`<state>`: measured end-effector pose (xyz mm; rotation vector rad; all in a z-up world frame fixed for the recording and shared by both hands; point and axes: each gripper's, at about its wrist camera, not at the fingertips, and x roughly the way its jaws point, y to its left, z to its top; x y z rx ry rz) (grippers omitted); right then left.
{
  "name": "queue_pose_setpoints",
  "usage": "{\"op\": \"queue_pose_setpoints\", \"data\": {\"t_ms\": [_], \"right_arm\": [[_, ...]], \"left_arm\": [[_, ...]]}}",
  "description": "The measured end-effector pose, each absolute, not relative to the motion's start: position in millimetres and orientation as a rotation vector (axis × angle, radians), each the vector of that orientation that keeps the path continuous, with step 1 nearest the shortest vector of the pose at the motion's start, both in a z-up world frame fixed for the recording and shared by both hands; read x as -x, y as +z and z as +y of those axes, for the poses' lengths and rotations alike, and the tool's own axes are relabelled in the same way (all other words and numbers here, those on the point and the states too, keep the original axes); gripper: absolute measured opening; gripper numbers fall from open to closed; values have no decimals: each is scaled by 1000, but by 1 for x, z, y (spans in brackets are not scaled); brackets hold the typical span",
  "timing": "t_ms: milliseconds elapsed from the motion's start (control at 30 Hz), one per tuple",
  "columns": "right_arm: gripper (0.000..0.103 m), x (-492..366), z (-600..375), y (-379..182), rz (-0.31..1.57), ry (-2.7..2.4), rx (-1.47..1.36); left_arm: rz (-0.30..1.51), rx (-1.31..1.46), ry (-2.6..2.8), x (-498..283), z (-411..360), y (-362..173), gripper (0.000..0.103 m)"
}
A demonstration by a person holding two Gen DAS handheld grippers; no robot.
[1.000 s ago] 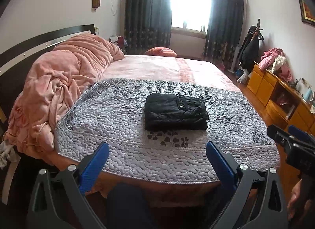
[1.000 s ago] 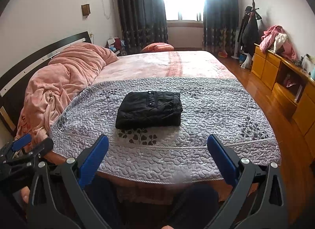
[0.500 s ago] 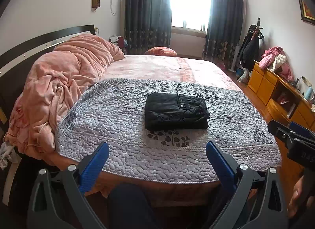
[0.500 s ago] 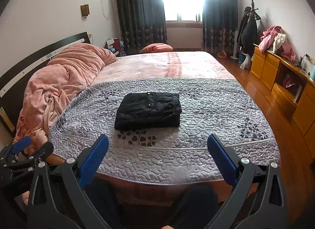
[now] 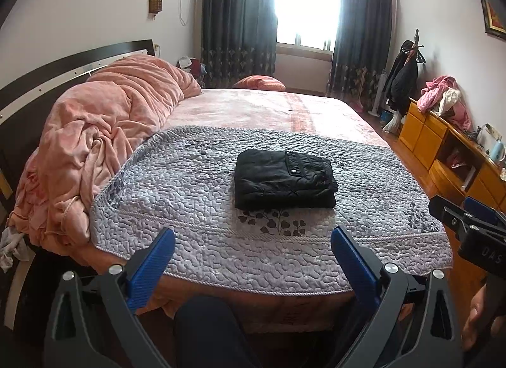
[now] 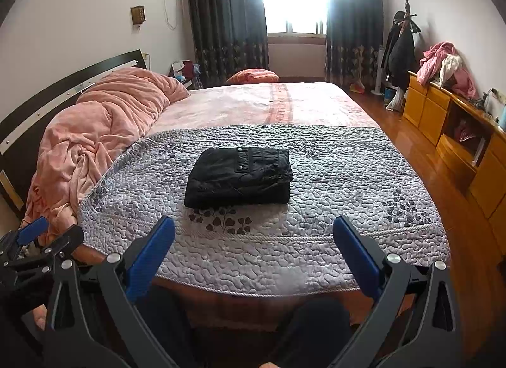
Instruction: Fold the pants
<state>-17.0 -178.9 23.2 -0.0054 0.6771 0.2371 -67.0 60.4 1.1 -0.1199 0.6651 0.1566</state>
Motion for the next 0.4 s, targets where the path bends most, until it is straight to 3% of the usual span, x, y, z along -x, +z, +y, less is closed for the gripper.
{"op": "queue_pose_setpoints", "data": {"t_ms": [400], "right_arm": [[100, 17, -178, 23, 678, 237, 8]], "left_arm": [[680, 137, 139, 66, 59, 1, 99]]}}
